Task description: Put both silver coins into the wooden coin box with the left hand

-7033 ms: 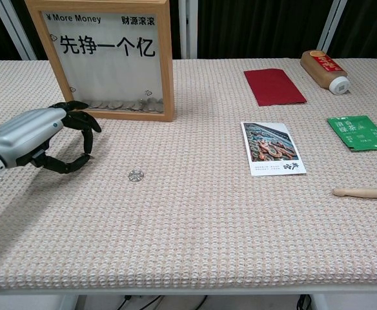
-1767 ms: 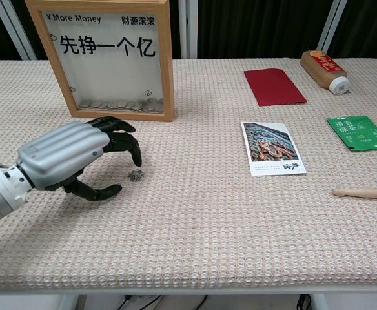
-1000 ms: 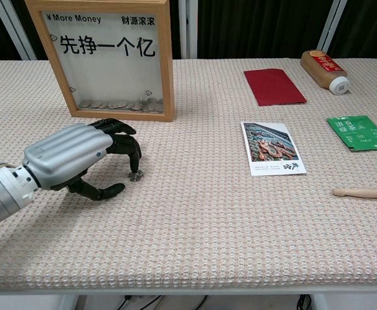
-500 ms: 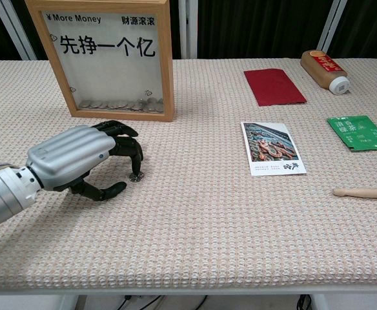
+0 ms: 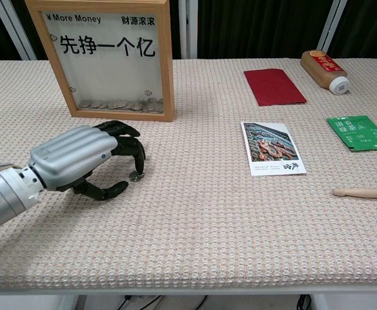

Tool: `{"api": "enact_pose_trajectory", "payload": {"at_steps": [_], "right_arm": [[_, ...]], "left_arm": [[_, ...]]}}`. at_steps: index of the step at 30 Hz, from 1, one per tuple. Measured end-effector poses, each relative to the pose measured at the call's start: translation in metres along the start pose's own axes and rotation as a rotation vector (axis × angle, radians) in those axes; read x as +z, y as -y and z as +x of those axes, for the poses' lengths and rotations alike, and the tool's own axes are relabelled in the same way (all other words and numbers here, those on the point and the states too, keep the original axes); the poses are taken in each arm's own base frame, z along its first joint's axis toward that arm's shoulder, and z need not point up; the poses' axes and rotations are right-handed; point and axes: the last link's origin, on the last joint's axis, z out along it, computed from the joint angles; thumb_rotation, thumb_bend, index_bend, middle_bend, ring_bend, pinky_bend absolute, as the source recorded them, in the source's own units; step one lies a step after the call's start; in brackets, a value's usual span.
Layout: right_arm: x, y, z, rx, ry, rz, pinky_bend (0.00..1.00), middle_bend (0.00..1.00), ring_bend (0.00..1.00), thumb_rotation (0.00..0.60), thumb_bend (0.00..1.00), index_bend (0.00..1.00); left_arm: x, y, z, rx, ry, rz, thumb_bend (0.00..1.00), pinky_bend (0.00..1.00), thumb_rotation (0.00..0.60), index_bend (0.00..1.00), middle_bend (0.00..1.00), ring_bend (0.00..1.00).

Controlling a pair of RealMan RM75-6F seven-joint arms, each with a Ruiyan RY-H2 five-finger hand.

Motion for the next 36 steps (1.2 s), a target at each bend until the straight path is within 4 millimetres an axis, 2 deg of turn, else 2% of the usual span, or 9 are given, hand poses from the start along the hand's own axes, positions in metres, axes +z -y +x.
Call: {"api": "enact_pose_trajectory", "payload": {"at_steps": [24, 36], "right_arm": [[-0.0001, -0.0010, -0.0010, -0.002, 0.005, 0.000, 0.00, 0.00, 0.00, 0.600, 0.28, 0.00], [0.0008, -0.0041, -0.0012, 0.001, 0.009, -0.009, 0.00, 0.00, 0.00, 0.600, 0.28, 0.00]], "left_arm": [[0.0025, -0.0005, -0.0028, 0.006, 0.024, -0.006, 0.31, 0.08, 0.600, 0.38, 0.25, 0.10], [0.0099, -0.0013, -0.0051, 0.007, 0.030, -0.009, 0.32, 0.08, 0.600, 0.40, 0.25, 0.10]]}}
